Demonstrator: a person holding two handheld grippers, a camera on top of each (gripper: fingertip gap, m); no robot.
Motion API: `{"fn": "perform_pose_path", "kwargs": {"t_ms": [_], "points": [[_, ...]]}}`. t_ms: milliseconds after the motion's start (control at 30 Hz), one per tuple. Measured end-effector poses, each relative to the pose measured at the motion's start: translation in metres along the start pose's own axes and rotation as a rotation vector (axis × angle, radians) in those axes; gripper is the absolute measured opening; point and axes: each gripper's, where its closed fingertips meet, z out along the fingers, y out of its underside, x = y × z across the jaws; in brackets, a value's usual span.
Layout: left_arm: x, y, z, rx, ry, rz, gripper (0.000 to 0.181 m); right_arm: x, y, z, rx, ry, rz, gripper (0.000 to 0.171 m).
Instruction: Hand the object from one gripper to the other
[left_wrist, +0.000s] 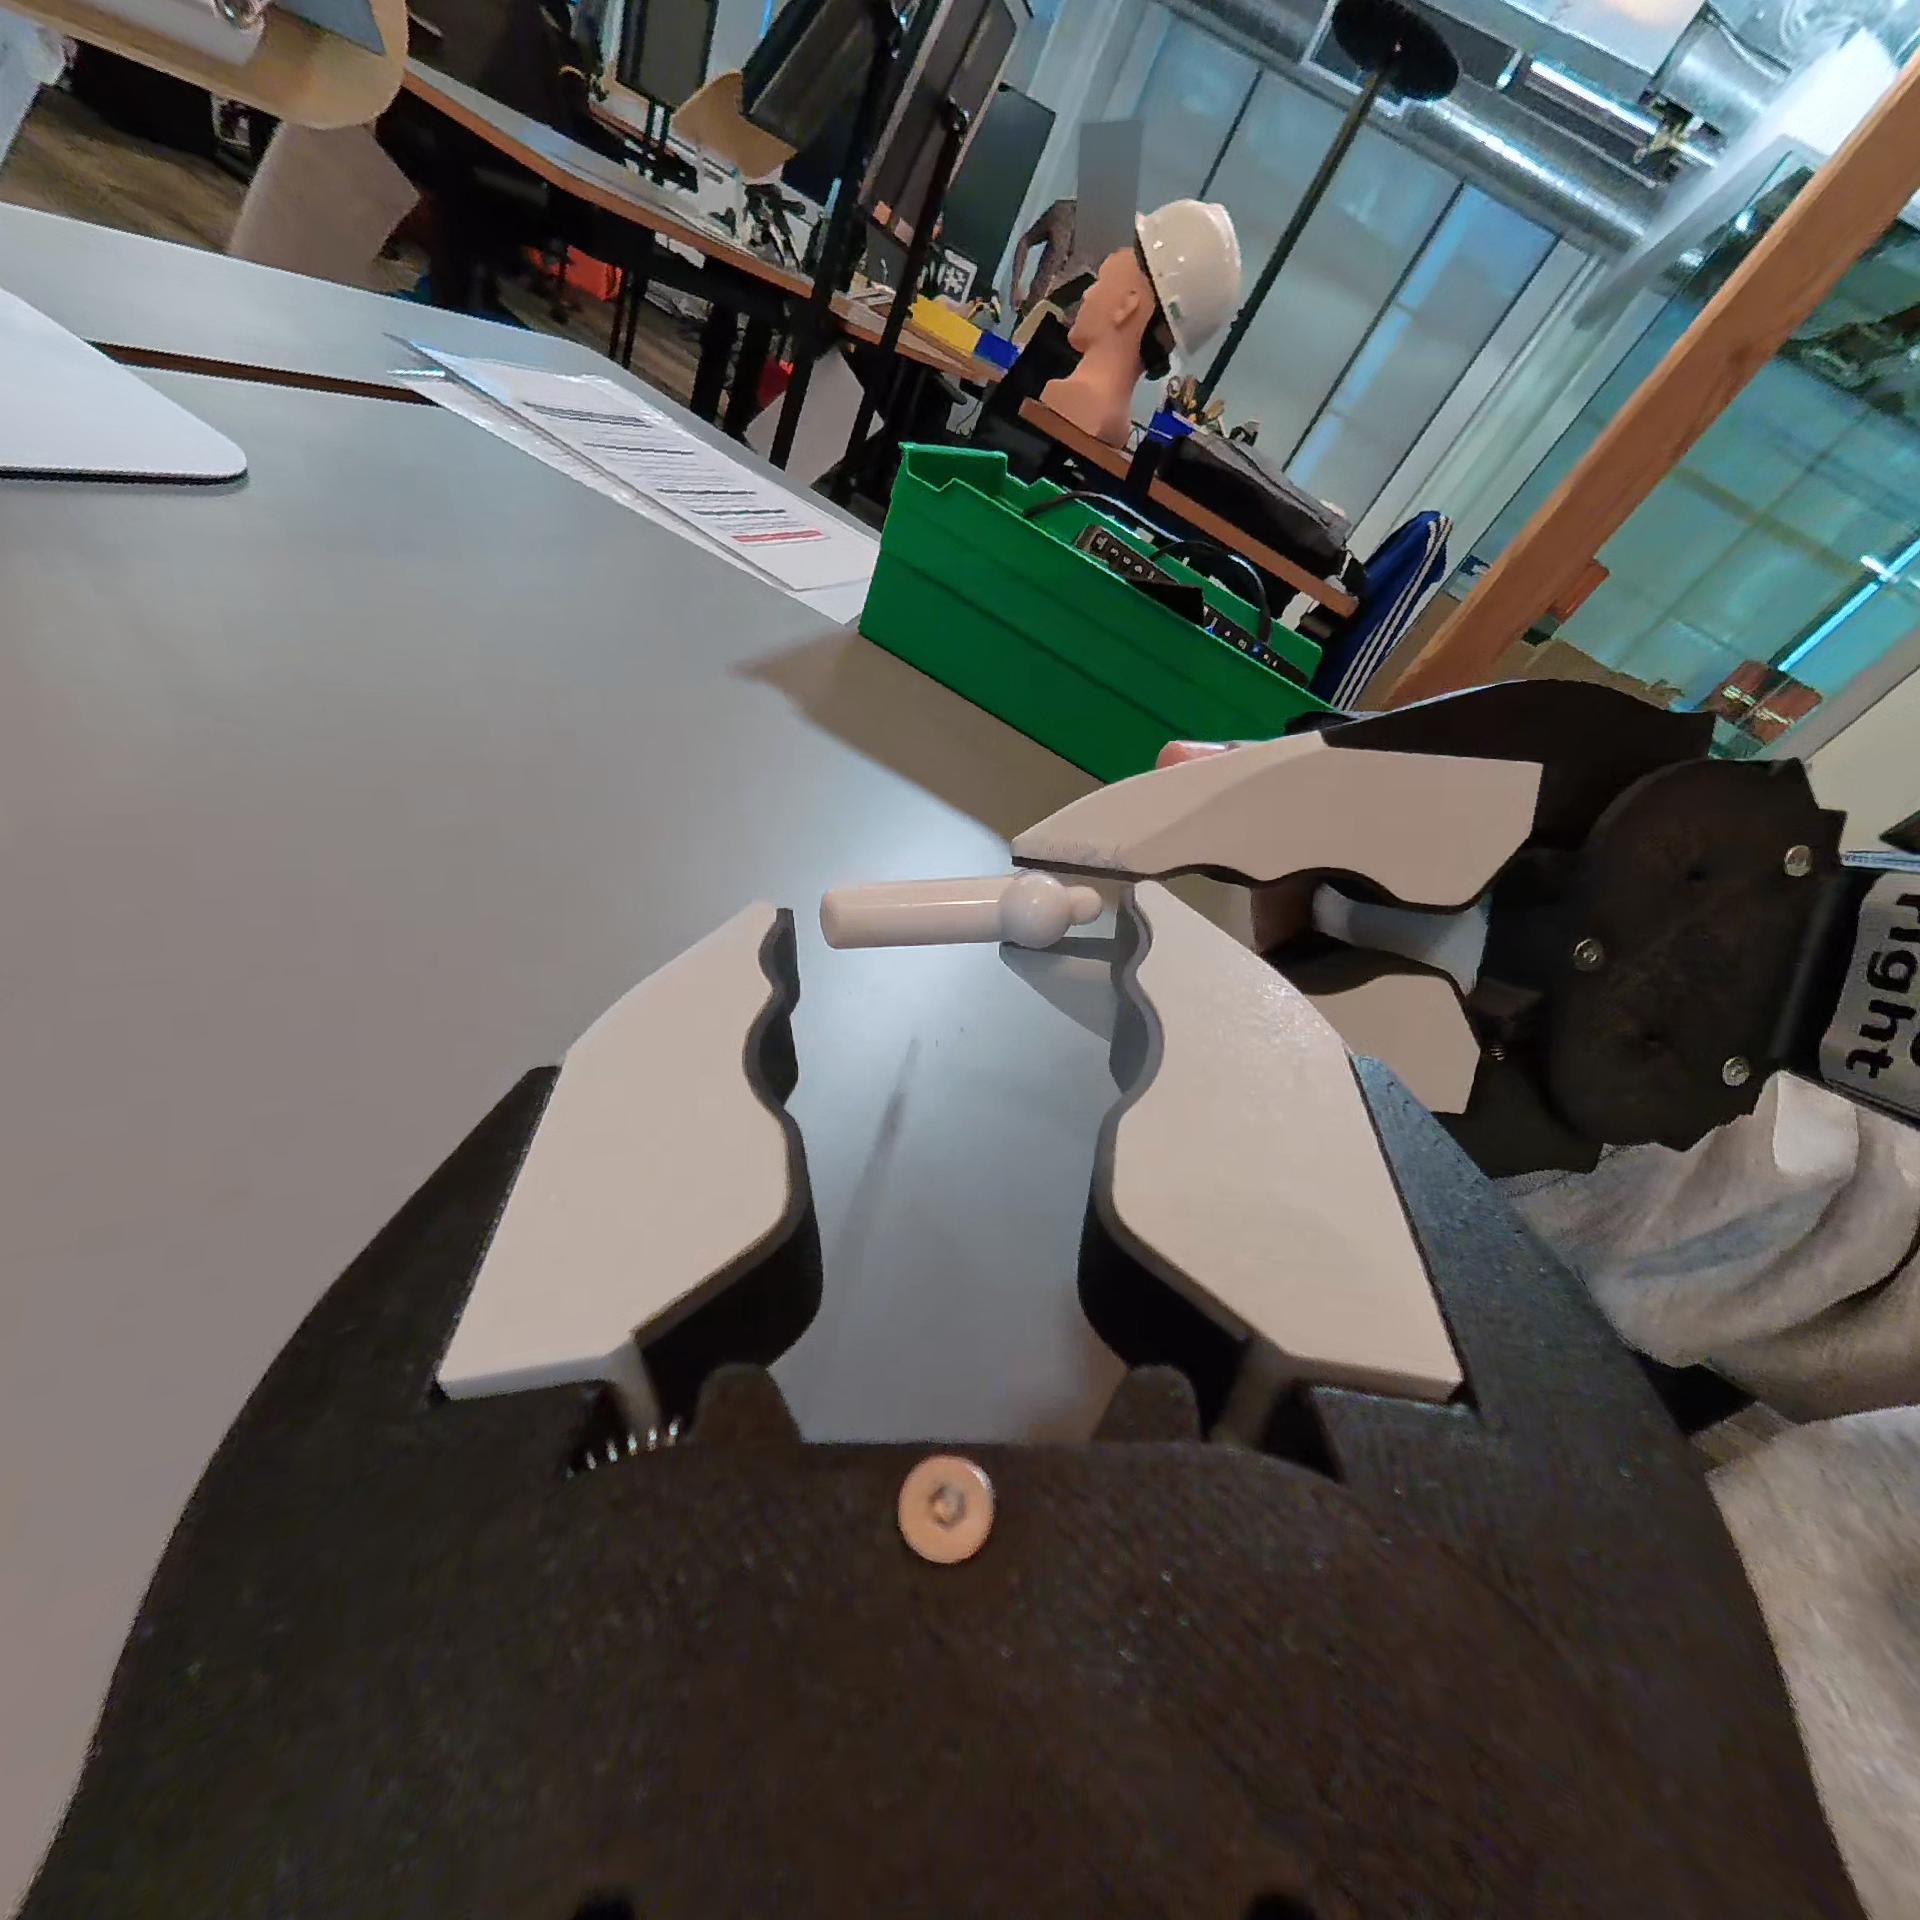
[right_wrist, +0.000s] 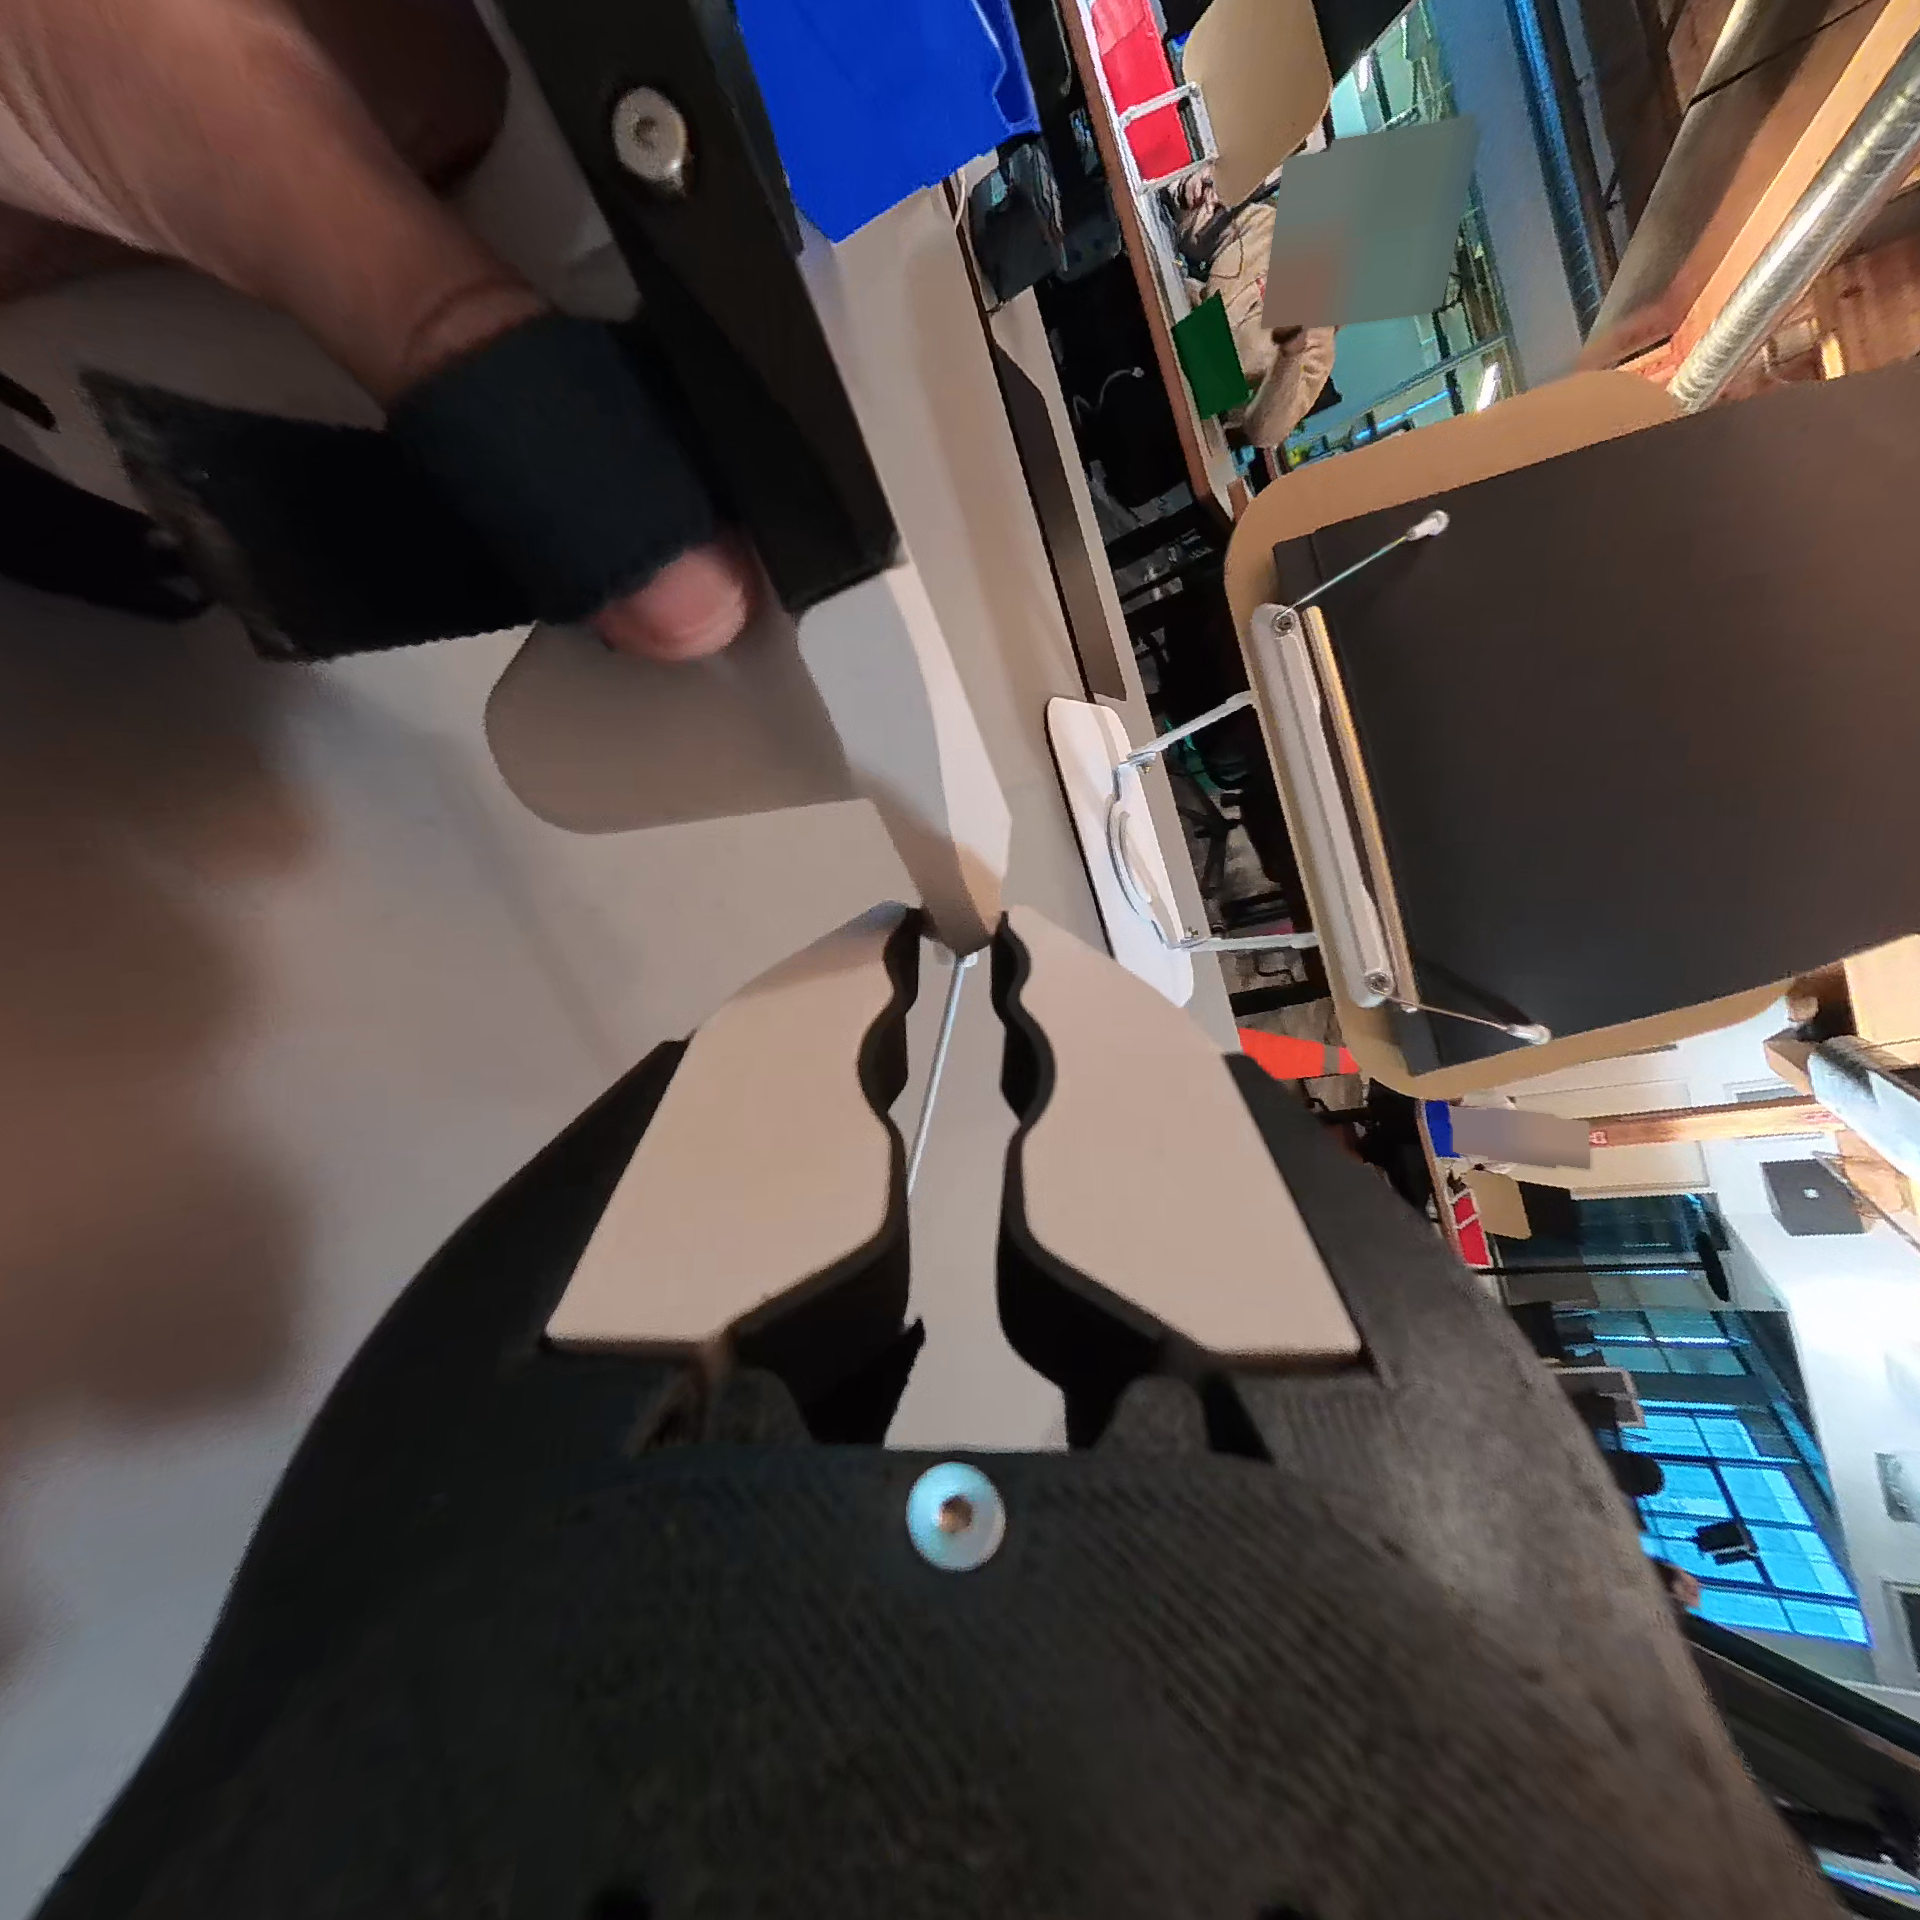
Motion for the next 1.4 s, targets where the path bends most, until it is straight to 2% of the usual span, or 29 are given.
{"fn": "perform_pose_path", "kwargs": {"t_ms": [33, 133, 500, 667, 867, 1033, 1133, 1267, 1400], "points": [[0.000, 0.001, 0.000, -0.005, 0.004, -0.001, 0.057, 0.000, 0.000, 0.000, -0.004, 0.001, -0.010, 0.013], [0.000, 0.003, 0.001, -0.026, 0.003, 0.005, 0.051, -0.002, 0.001, 0.001, -0.005, -0.004, -0.022, 0.013], [0.002, -0.001, -0.002, -0.018, 0.005, 0.060, 0.051, 0.001, -0.002, 0.000, 0.043, 0.048, -0.098, 0.014], [-0.005, -0.009, -0.007, 0.027, 0.002, 0.015, 0.051, 0.002, 0.001, 0.004, 0.044, 0.057, -0.083, 0.033], [-0.016, -0.016, -0.016, 0.072, 0.059, -0.077, 0.051, 0.015, 0.004, 0.001, 0.110, 0.040, 0.108, 0.042], [-0.003, -0.011, -0.020, -0.009, 0.139, 0.123, 0.051, 0.016, 0.006, -0.002, 0.219, -0.083, 0.335, 0.037], [0.001, 0.000, -0.022, -0.079, 0.163, 0.214, 0.051, 0.013, 0.007, -0.003, 0.290, -0.226, 0.544, 0.036], [0.004, 0.000, -0.024, -0.078, 0.203, 0.200, 0.050, 0.004, -0.008, -0.018, 0.448, -0.499, 0.768, 0.043], [0.003, 0.002, -0.025, -0.091, 0.199, 0.224, 0.050, 0.014, -0.013, -0.026, 0.519, -0.566, 0.898, 0.040]]}}
